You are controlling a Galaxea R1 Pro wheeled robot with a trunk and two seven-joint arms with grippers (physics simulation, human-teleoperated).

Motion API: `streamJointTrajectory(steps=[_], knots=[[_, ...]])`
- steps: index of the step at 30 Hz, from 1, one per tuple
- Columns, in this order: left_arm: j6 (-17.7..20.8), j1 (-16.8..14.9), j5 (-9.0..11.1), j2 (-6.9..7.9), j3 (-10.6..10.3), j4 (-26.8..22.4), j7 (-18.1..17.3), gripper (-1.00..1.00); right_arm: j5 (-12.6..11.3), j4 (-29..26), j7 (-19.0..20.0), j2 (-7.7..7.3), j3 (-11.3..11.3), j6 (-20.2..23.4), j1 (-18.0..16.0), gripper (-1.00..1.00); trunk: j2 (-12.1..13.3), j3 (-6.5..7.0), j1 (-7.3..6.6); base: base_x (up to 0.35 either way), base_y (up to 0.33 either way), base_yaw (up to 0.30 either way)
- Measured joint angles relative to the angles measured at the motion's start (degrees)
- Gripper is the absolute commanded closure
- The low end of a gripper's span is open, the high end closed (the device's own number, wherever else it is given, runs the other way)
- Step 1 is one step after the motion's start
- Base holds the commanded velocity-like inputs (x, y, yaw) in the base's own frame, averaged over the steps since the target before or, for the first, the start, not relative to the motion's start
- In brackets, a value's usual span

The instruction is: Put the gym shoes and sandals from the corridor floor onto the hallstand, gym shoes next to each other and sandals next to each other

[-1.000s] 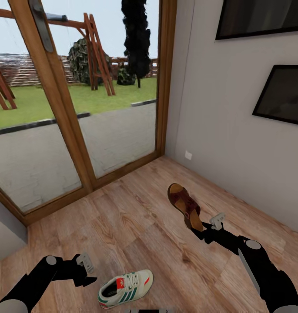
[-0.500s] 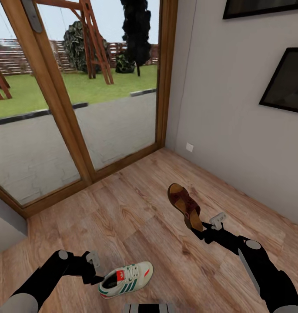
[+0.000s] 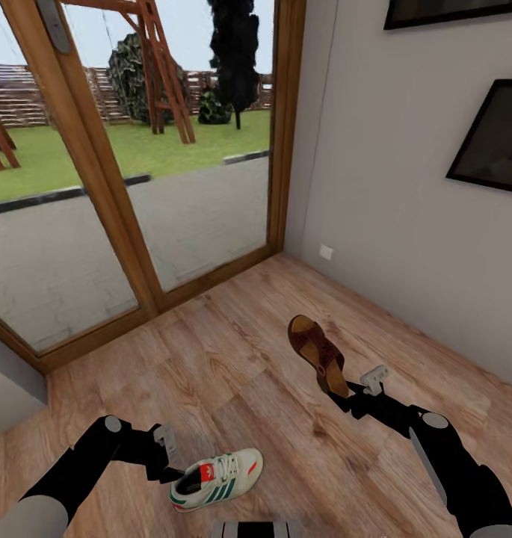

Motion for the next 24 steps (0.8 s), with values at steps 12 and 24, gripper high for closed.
streamJointTrajectory(steps=[12, 24], knots=[[0.0, 0.0, 0.0, -0.27, 0.0, 0.0, 0.0, -1.0, 0.0, 0.0, 0.0, -0.02, 0.0, 0.0, 0.0, 1.0, -0.2, -3.53, 0.31, 0.0, 0.0, 0.0], [0.0, 0.0, 0.0, -0.21, 0.0, -0.1, 0.2, -1.0, 0.0, 0.0, 0.0, -0.06, 0.0, 0.7, 0.0, 1.0, -0.3, -7.28, 0.62, 0.0, 0.0, 0.0]])
